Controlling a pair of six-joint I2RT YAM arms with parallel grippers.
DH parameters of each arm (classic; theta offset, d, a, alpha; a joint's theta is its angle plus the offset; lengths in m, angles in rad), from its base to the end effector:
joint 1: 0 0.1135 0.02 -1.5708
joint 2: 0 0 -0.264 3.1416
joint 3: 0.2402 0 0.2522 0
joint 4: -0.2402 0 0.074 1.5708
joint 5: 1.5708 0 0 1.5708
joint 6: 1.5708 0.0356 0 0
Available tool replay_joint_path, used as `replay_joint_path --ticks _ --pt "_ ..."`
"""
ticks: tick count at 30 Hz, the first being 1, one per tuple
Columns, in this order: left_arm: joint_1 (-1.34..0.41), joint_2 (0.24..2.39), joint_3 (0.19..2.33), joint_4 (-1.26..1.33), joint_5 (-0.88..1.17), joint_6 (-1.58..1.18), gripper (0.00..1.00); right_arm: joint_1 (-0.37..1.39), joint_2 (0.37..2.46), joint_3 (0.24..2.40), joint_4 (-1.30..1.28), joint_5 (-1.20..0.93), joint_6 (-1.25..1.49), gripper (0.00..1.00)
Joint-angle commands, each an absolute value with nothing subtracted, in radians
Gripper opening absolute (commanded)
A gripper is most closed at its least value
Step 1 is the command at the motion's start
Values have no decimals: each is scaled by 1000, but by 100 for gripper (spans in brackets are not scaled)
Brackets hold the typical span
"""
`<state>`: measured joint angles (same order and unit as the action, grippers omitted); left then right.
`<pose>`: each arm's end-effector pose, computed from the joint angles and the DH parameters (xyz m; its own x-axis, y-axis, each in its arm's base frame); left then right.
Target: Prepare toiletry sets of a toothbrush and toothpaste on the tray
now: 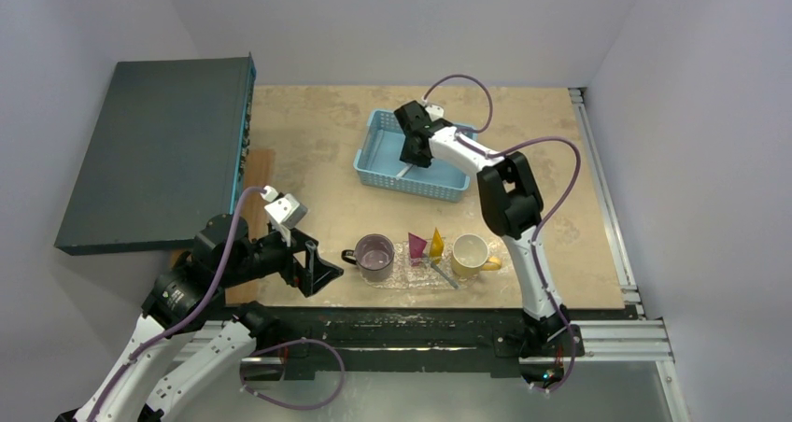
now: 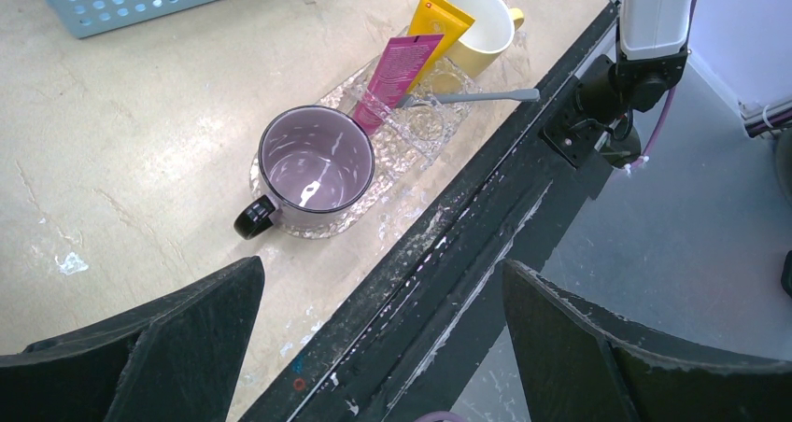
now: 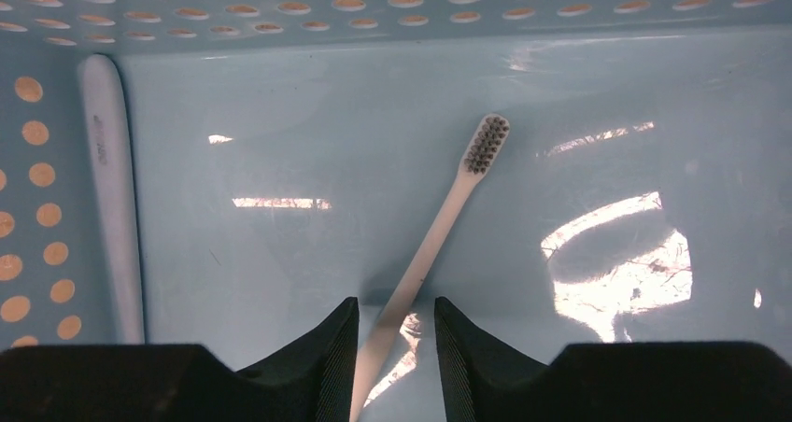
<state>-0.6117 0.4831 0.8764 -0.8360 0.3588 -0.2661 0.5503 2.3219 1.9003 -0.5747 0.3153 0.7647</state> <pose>0.0636 -0.0599 0.3395 -0.5481 0.0837 -0.8322 0.6772 0.6284 -0.3827 0.4378 0.2556 0.1704 -0.7611 0.3053 -0.5724 0.2403 0.9522 0.1884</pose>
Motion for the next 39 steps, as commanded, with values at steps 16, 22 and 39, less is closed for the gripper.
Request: replay_joint_path --ticks 16,22,39 --pt "-613 489 873 -820 352 -255 99 533 2388 2008 -604 273 656 0" --pt "-614 490 873 -821 350 -255 99 523 2311 1973 -547 269 600 0" --pt "-613 511 873 -822 347 -253 99 521 2119 1839 -396 284 504 0"
